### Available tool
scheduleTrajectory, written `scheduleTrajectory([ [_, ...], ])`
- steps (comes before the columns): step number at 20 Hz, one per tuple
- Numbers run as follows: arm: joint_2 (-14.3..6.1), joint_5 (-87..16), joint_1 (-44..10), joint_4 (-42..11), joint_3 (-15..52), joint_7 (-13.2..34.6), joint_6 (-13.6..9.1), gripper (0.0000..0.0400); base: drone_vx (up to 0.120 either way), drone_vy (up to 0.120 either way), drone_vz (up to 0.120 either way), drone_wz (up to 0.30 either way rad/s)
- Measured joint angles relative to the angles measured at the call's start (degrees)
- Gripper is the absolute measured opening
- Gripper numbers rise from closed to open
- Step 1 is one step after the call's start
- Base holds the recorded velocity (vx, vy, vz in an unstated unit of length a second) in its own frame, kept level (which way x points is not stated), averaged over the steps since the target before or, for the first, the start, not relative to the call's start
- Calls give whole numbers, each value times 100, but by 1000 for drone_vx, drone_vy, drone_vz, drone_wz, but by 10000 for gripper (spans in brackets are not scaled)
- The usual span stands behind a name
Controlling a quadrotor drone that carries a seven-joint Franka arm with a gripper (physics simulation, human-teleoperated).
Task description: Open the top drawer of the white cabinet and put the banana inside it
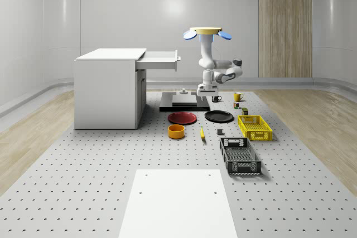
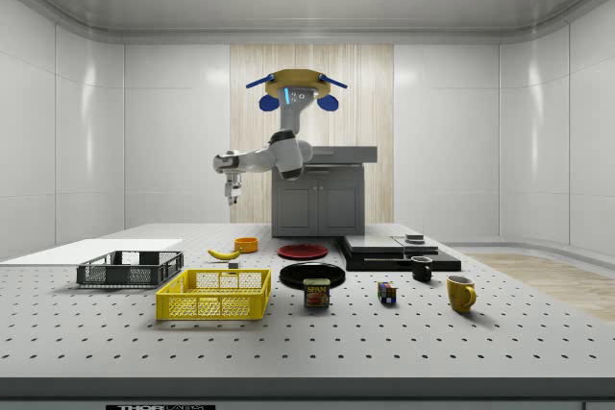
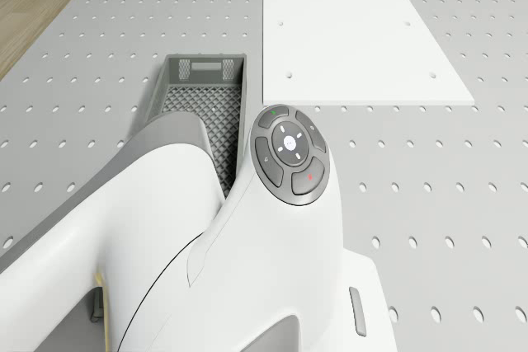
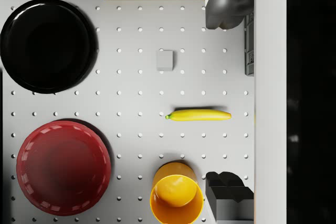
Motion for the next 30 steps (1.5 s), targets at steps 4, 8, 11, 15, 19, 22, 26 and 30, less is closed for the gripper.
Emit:
scheduleTrajectory([
  [4, -22, -9, 6, 1, -3, -5, 20, 400, 120, 0, -120, 0],
  [8, -42, -18, 11, 2, -5, -9, 39, 400, 110, 0, -120, 0],
  [11, -57, -24, 15, 3, -7, -12, 53, 400, 0, 0, -120, 0],
  [15, -76, -31, 20, 4, -9, -16, 70, 400, 0, 0, -120, 0],
  [19, -93, -39, 25, 4, -11, -19, 87, 400, 0, 0, -120, 0],
  [22, -106, -44, 28, 5, -12, -22, 98, 400, 0, 0, -120, 0],
  [26, -121, -50, 32, 6, -14, -25, 113, 400, 0, 0, -120, 0],
  [30, -136, -57, 36, 7, -16, -28, 127, 400, 0, 0, -120, 0],
])
